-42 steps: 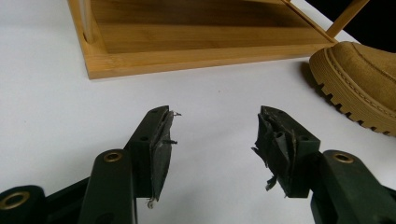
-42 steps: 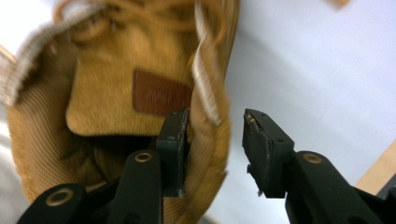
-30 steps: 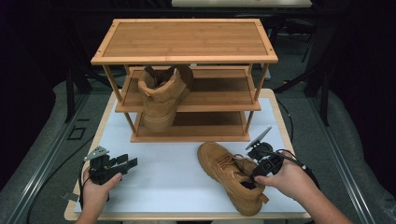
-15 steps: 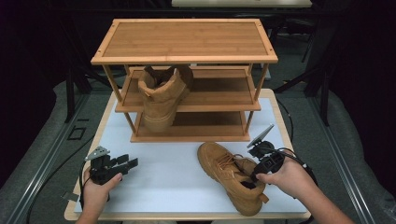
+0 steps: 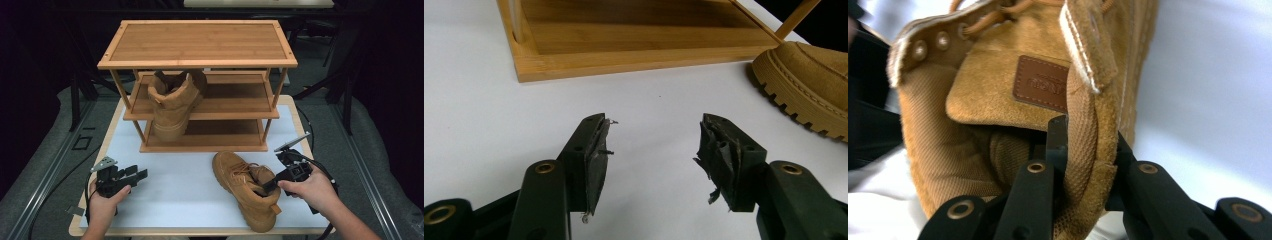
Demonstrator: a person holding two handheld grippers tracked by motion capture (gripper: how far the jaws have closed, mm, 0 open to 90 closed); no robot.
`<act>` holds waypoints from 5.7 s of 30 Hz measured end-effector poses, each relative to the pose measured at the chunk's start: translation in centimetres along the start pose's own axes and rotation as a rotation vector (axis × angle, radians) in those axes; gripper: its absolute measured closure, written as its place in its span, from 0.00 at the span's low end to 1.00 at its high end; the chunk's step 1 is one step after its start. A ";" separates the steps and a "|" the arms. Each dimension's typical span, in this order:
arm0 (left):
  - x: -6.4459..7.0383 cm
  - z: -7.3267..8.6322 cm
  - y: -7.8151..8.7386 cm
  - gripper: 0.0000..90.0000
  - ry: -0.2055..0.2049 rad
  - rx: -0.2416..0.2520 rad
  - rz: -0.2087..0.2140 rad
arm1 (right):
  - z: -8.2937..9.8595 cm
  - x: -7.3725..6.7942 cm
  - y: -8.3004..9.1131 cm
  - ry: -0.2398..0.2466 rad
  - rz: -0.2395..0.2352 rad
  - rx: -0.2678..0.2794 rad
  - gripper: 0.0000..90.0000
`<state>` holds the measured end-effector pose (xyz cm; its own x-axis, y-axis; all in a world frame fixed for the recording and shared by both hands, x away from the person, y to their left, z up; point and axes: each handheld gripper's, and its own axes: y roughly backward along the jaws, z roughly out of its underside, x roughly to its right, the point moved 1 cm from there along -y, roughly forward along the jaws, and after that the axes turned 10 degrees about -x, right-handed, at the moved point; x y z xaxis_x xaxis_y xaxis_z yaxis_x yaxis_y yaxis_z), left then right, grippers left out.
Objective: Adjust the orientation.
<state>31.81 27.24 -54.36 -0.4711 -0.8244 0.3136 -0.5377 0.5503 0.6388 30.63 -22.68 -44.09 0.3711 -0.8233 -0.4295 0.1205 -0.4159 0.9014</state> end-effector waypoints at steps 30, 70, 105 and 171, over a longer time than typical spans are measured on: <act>0.1 0.0 0.1 0.50 0.006 0.007 -0.005 | 5.5 -2.2 7.0 0.002 -0.280 0.315 0.88; 2.7 -4.5 2.3 0.66 -0.013 0.154 0.003 | -4.4 -2.0 12.9 -0.102 -0.333 0.661 0.88; 9.9 -10.7 -0.1 0.85 -0.155 0.116 0.092 | -9.3 -3.7 11.9 -0.261 -0.283 0.850 0.87; 10.3 -8.8 -1.8 0.75 -0.126 0.094 0.161 | -12.4 -8.0 9.1 -0.032 -0.222 0.803 0.75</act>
<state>34.06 16.58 -46.11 -0.6365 -0.7054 0.3119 -0.5088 0.6880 0.5175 40.15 -15.11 -31.78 0.3883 -0.6953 -0.6048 -0.5098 -0.7088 0.4876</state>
